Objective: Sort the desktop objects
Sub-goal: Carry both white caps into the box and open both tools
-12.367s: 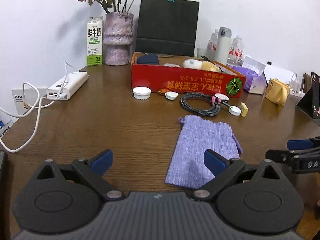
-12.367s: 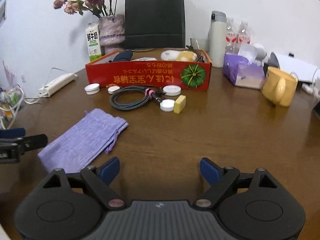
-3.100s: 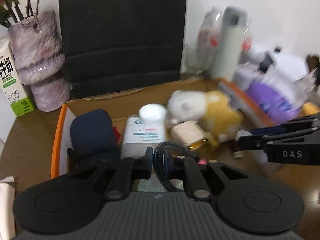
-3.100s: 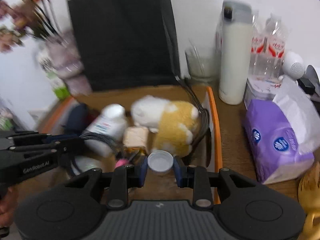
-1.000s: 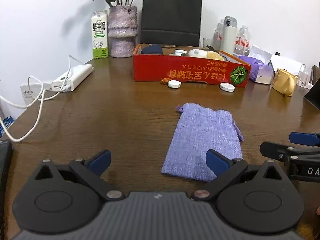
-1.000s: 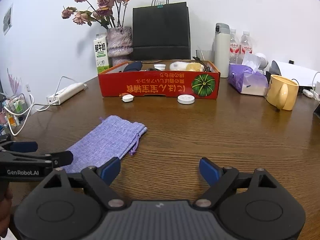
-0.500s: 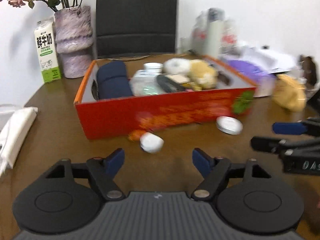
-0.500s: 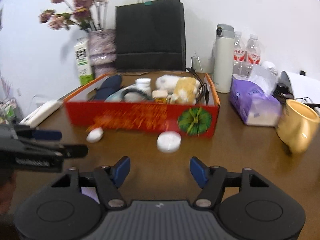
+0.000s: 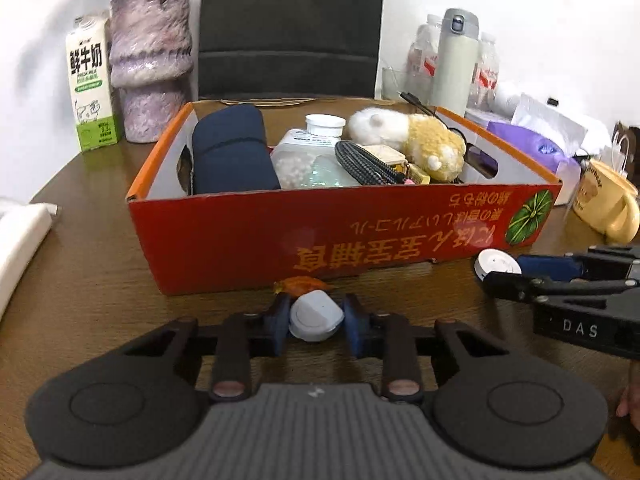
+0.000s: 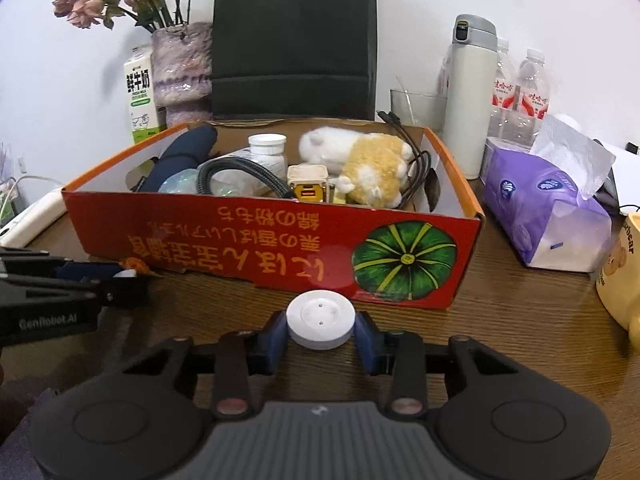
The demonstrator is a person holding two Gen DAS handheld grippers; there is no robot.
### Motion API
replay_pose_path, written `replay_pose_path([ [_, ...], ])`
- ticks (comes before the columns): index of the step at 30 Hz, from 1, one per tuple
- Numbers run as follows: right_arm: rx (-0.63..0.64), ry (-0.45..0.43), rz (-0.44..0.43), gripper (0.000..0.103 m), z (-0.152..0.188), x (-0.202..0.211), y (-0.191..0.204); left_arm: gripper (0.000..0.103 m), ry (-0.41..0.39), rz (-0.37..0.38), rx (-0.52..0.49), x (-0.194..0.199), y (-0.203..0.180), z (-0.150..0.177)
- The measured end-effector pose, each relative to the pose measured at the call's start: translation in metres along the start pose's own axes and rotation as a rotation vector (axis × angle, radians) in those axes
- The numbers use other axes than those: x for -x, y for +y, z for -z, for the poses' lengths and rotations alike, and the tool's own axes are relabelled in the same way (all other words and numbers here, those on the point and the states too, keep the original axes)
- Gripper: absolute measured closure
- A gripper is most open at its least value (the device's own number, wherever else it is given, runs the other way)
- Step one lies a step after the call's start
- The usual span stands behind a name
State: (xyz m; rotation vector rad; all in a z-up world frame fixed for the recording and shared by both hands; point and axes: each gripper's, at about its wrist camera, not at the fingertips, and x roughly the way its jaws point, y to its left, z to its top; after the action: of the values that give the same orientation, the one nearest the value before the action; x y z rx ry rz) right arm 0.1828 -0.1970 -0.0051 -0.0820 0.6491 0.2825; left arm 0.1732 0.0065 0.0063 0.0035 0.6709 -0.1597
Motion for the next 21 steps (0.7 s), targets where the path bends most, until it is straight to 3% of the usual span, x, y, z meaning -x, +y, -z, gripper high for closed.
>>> replay_pose_path([
  [5, 0.021, -0.016, 0.013, 0.067, 0.001, 0.005, 0.005, 0.074, 0.012, -0.003, 0.007, 0.010, -0.001, 0.001],
  [7, -0.008, -0.011, 0.009, 0.067, 0.000, 0.013, 0.006, 0.074, -0.020, -0.018, 0.007, 0.025, -0.003, 0.003],
  [10, -0.017, -0.075, -0.030, 0.067, 0.002, 0.046, 0.019, 0.074, -0.065, -0.061, 0.041, 0.056, -0.004, 0.014],
  [15, -0.009, -0.183, -0.092, 0.067, 0.031, 0.108, 0.044, 0.074, -0.074, -0.058, 0.104, 0.112, -0.003, 0.043],
  [21, -0.006, -0.125, -0.129, 0.067, 0.073, 0.146, 0.062, 0.074, -0.068, -0.049, 0.097, 0.159, -0.011, 0.082],
])
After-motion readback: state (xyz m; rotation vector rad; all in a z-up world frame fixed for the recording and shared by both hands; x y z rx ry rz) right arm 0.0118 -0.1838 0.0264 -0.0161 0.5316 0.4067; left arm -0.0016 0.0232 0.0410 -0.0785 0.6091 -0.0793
